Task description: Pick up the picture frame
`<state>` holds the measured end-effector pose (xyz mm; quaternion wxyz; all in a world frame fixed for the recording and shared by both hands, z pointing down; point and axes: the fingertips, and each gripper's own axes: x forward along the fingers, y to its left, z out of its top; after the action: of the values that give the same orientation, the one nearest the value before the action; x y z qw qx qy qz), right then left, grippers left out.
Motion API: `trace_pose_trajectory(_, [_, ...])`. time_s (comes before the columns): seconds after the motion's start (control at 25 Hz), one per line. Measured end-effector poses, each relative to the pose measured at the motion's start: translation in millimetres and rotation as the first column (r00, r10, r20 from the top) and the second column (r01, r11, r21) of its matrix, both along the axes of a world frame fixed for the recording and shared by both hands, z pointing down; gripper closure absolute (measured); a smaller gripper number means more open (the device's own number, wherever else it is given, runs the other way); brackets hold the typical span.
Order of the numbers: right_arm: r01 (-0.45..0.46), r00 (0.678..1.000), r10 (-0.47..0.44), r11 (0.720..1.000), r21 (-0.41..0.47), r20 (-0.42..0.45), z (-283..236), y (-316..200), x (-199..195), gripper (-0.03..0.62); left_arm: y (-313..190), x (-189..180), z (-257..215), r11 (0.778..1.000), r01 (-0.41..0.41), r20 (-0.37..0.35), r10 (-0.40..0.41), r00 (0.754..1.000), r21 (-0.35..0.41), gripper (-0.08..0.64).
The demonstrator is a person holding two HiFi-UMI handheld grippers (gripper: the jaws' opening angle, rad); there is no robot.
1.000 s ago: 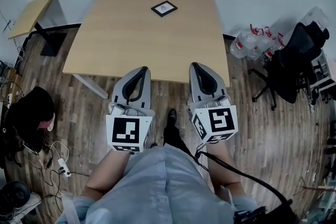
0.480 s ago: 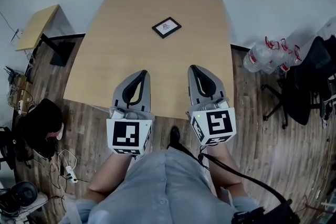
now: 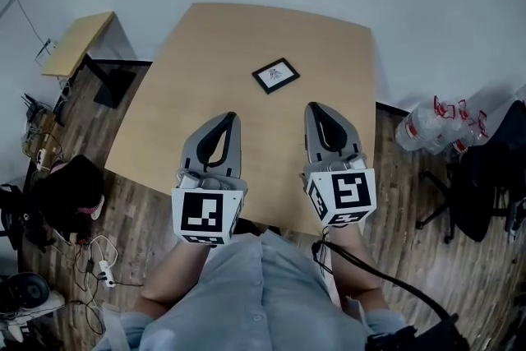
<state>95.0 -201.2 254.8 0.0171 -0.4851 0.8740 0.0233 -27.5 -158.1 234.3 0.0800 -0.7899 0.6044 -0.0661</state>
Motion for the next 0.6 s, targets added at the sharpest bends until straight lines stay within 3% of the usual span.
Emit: trace_pose_trajectory(0.6, [-0.080,0.994,0.074,0.994,-0.080,-0.085,28.1,-106.6,4.7,0.591,-97.5,-23.9,35.9,0.992,-0.013,-0.091,0.002,0.996,-0.123,0.560])
